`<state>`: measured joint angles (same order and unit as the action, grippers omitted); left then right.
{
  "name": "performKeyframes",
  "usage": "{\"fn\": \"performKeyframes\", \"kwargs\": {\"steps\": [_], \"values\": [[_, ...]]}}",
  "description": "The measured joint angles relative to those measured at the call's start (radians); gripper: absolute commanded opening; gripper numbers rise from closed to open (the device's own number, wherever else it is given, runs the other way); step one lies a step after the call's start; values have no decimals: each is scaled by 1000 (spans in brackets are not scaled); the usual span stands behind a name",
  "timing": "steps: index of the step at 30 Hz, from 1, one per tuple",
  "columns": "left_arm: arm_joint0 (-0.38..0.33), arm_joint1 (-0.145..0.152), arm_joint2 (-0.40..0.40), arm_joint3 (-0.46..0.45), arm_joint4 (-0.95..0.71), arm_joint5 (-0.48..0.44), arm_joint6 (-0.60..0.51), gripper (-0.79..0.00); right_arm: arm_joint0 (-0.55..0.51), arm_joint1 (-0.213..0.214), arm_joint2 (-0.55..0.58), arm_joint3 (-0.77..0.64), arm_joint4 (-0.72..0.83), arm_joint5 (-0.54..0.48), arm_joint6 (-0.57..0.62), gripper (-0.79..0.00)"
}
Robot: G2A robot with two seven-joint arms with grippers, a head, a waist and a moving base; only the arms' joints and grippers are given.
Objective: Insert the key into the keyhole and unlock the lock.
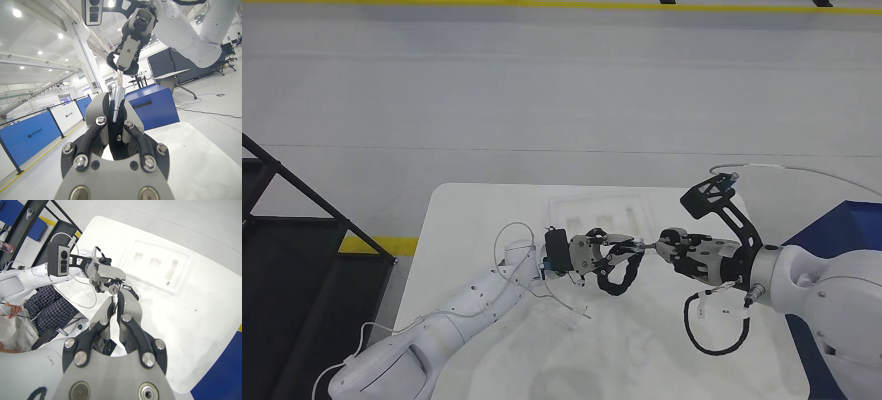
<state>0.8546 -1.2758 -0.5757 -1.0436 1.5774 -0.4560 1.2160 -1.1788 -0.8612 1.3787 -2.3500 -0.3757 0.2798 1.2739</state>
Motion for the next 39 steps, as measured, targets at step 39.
{"fn": "performKeyframes", "kwargs": {"steps": [39], "values": [[26, -18, -54, -23, 68, -13, 7, -785, -36, 9, -30, 1, 11, 48, -13, -785]]}}
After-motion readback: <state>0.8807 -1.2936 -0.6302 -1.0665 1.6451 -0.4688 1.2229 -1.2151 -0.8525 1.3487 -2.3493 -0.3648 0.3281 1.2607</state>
